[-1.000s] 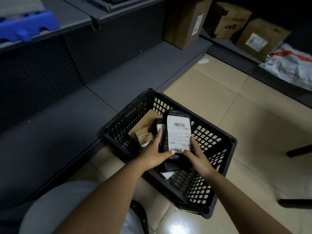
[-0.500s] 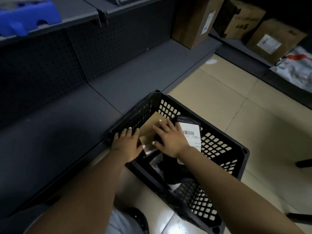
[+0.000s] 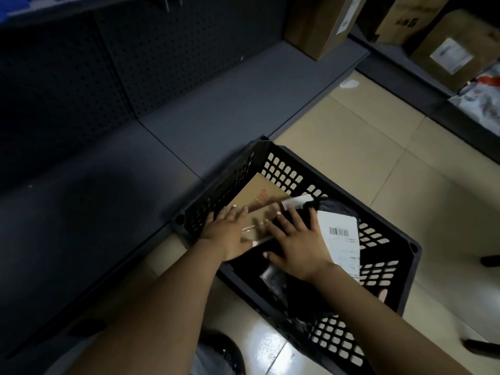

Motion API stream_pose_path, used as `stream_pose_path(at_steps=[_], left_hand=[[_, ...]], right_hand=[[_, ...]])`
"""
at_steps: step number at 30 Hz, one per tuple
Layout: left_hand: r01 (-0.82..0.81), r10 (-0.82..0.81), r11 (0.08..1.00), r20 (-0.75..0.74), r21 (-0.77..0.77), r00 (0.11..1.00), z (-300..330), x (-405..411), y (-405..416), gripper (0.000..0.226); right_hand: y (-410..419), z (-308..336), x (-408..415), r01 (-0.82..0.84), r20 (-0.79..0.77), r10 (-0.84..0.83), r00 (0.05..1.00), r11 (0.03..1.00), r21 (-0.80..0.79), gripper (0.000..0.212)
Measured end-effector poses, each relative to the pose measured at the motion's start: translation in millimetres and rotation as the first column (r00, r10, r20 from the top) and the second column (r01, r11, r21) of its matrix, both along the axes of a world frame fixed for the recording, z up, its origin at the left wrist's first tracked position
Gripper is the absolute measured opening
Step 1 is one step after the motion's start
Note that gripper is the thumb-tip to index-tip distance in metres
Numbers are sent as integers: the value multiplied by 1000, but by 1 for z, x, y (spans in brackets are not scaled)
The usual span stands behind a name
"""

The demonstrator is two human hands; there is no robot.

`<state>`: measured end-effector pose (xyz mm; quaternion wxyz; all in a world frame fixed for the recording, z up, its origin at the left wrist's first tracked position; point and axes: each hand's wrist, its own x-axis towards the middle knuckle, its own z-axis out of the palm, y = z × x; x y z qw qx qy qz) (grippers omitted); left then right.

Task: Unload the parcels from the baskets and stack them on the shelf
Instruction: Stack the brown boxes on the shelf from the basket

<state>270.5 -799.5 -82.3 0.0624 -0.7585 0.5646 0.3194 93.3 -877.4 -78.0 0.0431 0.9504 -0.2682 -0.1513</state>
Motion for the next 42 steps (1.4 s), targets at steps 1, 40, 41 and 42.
stream_pose_path(at_steps=[1,40,41,42], left_hand=[[5,-5,1000,-3,-10,1000,1,1,-3,84],[-190,212,967,-117,171,970,-63,3,-31,101],[-186,208,965,-109,183,972,-62,-2,-33,107],[-169,193,967,-118,189,974,-59,-8,-35,112]], right_hand=[[0,2,-6,17,-2,-17,1000,1000,-7,70],[-44,-36,56,277,64,-351,934,826,490,61],[-44,-42,62,311,34,-383,923,796,519,62],[-45,-47,64,344,-11,-400,916,773,533,62]])
